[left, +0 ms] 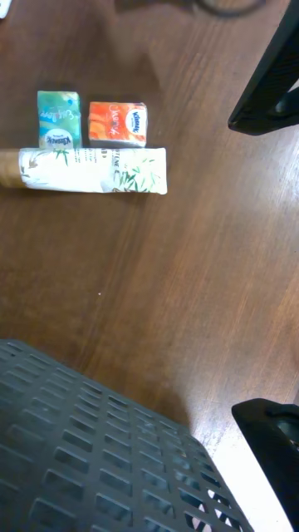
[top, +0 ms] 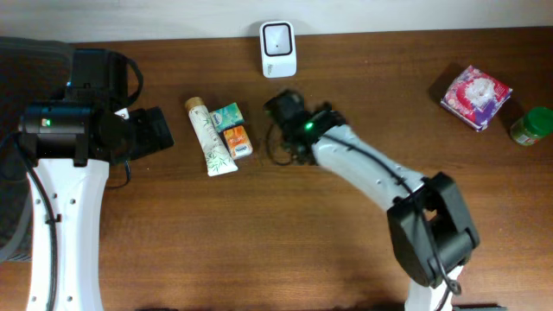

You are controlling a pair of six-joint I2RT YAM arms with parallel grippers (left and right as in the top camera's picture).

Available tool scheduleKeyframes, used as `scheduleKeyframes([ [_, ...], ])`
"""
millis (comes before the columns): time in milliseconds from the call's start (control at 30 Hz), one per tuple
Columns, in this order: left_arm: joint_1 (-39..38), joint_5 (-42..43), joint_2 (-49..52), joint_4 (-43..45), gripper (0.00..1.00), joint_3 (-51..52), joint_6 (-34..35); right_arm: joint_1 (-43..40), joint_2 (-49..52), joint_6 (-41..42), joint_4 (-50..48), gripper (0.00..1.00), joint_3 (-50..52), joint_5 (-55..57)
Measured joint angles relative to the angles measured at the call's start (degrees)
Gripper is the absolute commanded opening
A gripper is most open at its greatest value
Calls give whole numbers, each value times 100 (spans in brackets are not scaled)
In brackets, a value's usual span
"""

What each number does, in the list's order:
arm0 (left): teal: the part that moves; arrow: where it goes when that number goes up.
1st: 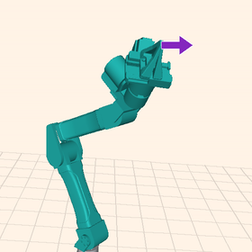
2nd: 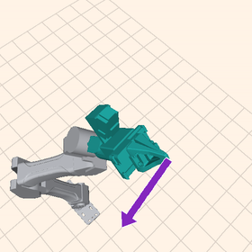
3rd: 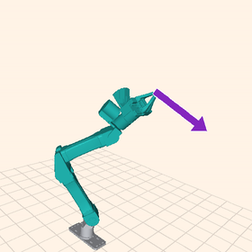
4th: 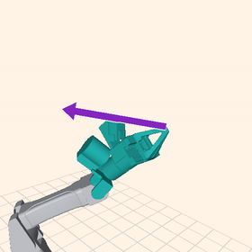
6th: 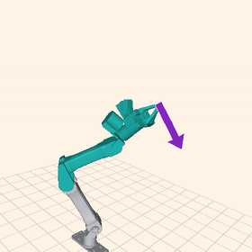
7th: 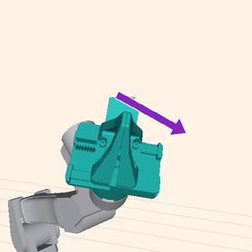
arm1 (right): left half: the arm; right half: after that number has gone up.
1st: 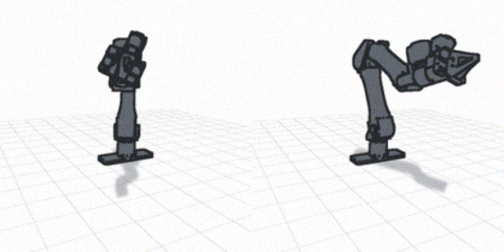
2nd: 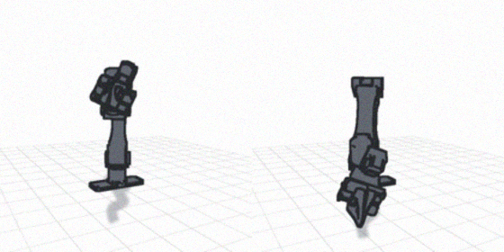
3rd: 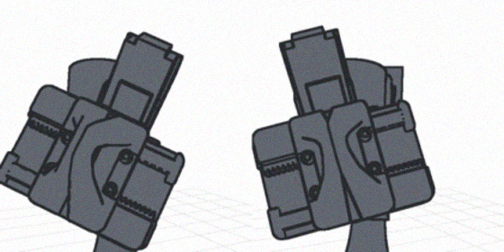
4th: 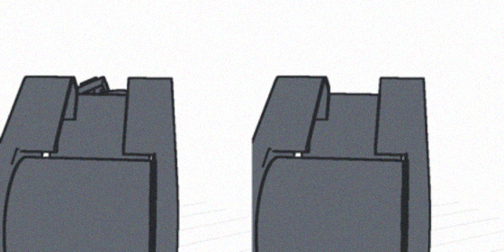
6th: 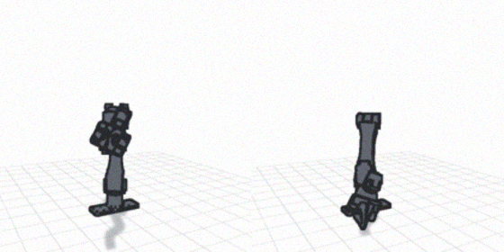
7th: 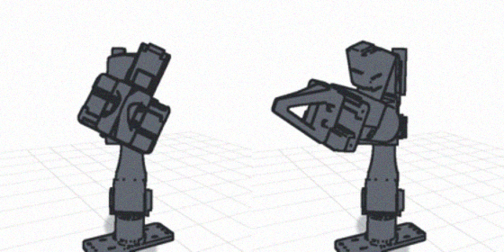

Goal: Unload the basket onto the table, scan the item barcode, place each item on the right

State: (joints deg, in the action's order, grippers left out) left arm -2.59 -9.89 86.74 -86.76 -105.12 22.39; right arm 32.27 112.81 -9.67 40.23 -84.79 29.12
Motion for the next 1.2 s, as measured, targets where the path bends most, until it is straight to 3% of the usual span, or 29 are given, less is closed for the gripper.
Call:
scheduleKeyframes([
  [133,0,0,0,4,99,0,0,-1172,105,291,1228,99,-588,-1996],
  [233,0,0,0,9,99,0,-2,-1182,109,330,431,100,-957,-2573],
  [300,0,0,-2,7,99,0,0,-1134,142,341,-114,86,-973,-2682],
  [400,0,0,0,0,99,0,0,-896,372,219,-269,81,-973,-2413],
  [567,0,0,0,0,99,0,-2,-529,1327,63,-280,78,-973,-1025],
  [600,0,0,0,0,99,0,0,-529,1397,61,-282,73,-973,-953],
  [700,0,0,0,0,99,0,-2,-529,1513,46,-177,47,-977,-614],
  [800,0,0,0,0,99,0,-2,-531,1582,44,20,39,-992,-428],
  [867,0,0,0,0,99,0,-2,-551,1596,46,11,13,-990,-369],
  [933,0,0,0,0,99,0,0,-595,1598,70,313,5,-1082,-588],
  [1067,0,0,0,0,99,0,-2,-750,1832,251,2026,4,-2310,-2529],
  [1200,0,0,0,0,99,0,-2,-1198,1860,339,2450,4,-2761,-5298],
])
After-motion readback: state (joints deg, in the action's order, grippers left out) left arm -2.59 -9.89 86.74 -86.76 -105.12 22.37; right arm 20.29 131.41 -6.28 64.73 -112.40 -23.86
